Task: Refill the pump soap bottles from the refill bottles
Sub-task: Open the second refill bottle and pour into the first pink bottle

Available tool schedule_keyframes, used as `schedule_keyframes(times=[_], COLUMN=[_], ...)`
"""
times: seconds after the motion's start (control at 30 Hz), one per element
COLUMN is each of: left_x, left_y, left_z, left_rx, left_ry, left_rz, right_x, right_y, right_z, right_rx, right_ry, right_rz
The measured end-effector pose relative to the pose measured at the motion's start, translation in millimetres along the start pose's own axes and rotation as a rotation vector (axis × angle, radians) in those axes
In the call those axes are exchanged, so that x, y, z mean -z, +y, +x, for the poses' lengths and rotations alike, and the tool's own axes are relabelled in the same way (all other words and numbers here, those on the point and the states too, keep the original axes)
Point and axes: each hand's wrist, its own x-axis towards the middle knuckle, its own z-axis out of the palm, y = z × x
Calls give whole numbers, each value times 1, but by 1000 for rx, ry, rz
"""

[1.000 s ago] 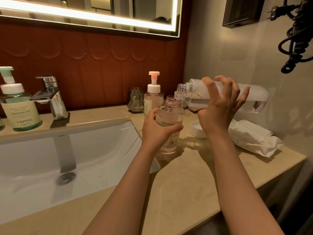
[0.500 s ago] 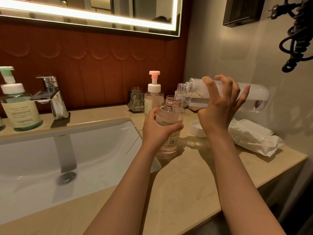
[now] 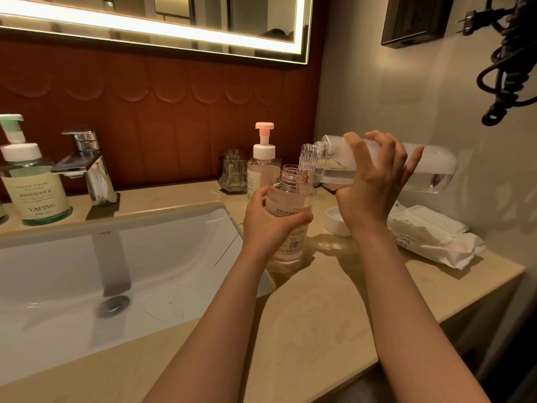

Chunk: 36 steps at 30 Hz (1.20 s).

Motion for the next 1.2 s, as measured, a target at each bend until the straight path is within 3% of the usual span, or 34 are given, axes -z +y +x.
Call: schedule_keyframes(times=[1.2], left_x=[1], left_y=[-1], left_z=[-1], left_rx=[33], left_ry=[-4], left_rz=[-28], right_x=[-1], right_y=[-6], right_z=[0], right_rx=[12], right_ry=[-4], right_rz=[-31])
